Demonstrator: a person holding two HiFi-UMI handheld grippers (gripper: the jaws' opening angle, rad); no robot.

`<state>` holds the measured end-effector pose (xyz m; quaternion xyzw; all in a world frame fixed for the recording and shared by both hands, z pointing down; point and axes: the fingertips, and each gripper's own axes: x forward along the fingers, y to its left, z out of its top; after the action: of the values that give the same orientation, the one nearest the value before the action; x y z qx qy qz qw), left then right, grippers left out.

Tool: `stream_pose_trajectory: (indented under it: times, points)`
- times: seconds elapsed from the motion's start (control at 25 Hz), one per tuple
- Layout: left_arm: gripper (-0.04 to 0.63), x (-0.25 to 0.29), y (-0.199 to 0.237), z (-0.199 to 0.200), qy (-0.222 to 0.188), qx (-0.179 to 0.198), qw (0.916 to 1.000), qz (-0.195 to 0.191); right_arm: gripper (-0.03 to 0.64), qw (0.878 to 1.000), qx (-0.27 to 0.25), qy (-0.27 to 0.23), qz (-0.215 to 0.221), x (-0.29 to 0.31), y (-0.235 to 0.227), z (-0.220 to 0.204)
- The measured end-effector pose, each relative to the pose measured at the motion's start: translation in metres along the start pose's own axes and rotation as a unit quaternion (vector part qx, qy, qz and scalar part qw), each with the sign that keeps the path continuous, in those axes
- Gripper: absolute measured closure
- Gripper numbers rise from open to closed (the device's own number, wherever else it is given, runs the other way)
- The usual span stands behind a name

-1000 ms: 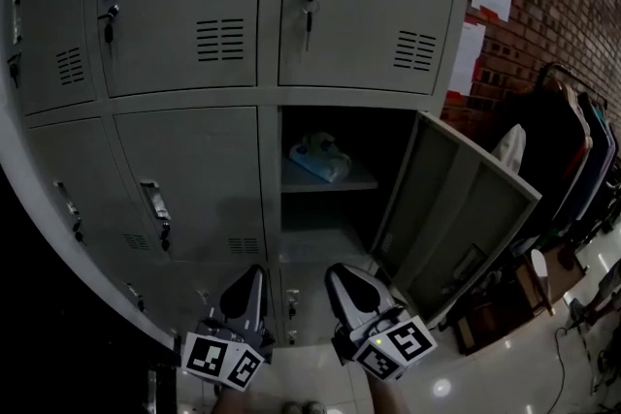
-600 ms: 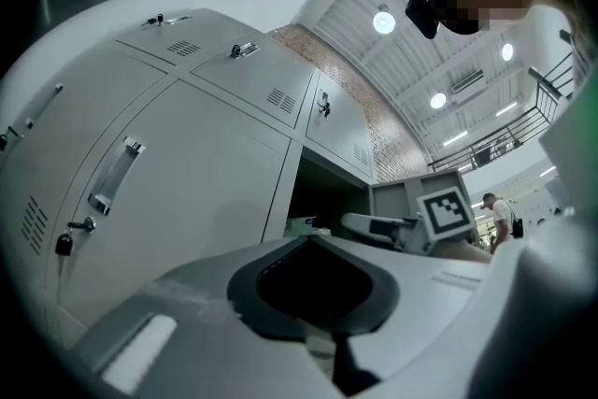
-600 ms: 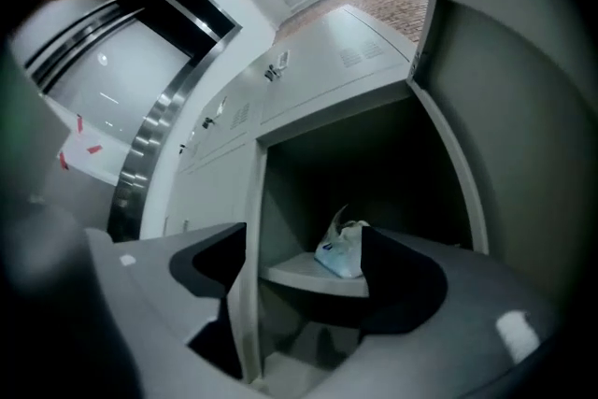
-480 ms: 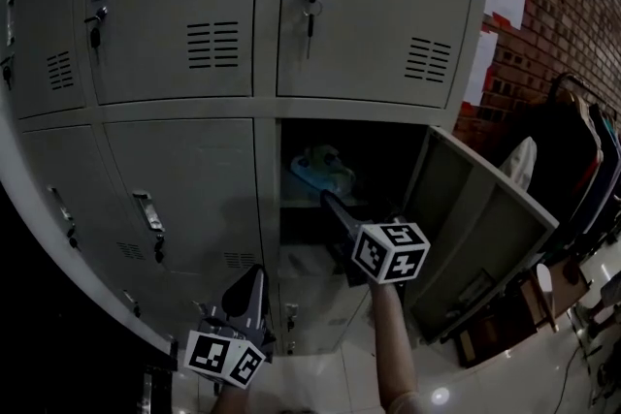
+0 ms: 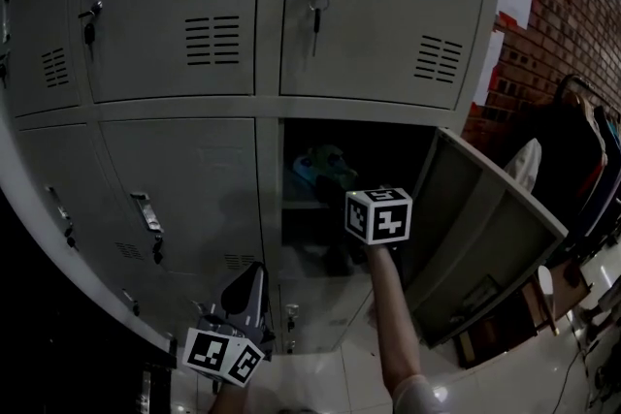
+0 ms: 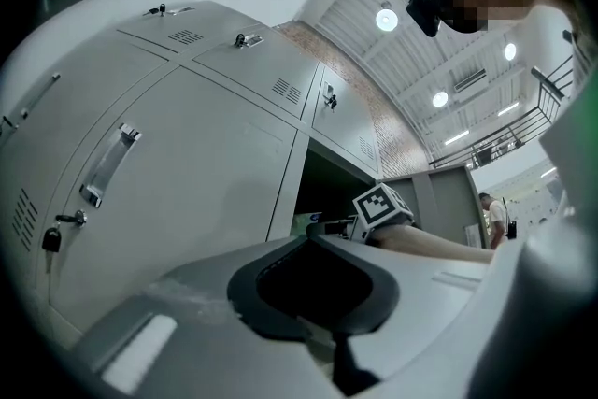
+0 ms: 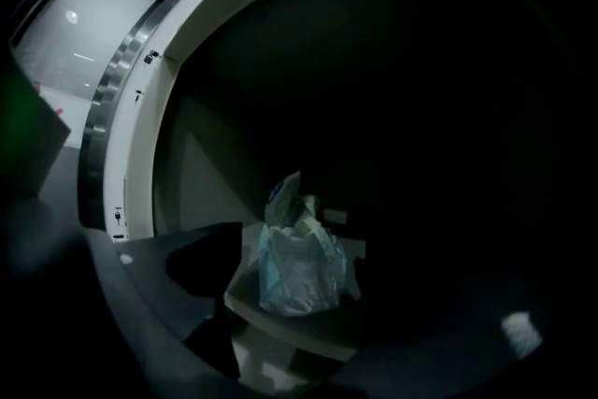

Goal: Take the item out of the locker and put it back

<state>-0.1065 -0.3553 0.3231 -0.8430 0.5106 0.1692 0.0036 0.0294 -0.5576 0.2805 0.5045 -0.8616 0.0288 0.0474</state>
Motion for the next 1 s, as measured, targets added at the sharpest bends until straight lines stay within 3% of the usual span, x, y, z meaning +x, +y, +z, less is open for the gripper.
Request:
stream_pose_trajectory:
  times: [0.24, 0.28, 0.36, 0.4, 1.0]
  points:
    - [0.591, -0.001, -0.002, -0.004, 0.004, -0.004, 1.0, -0.002, 0.214, 1.0, -0.022, 0.013, -0.017, 0.002, -0.001, -0.004]
    - [0.591, -0.001, -0.002, -0.004, 0.004, -0.004, 1.0, -0.003, 0.259, 0.999, -0.028, 0.014, -0.024, 0.001, -0.002, -0.005]
    - [0.591, -0.003, -0.001, -0.004, 0.005, -0.004, 1.0, -0.002, 0.531, 0.999, -0.034, 0.016, -0.023, -0.002, -0.002, -0.006]
    - [0.591, -0.004, 0.0, -0.004, 0.006, -0.003, 1.0, -0.001, 0.577, 0.999, -0.035, 0.017, -0.018, -0.003, 0.0, -0.007]
    - [0.591, -0.01, -0.009, 0.006, 0.001, 0.003, 1.0, -0.006, 0.586, 0.999, -0.03, -0.02, -0.025, -0.032, 0.006, 0.006]
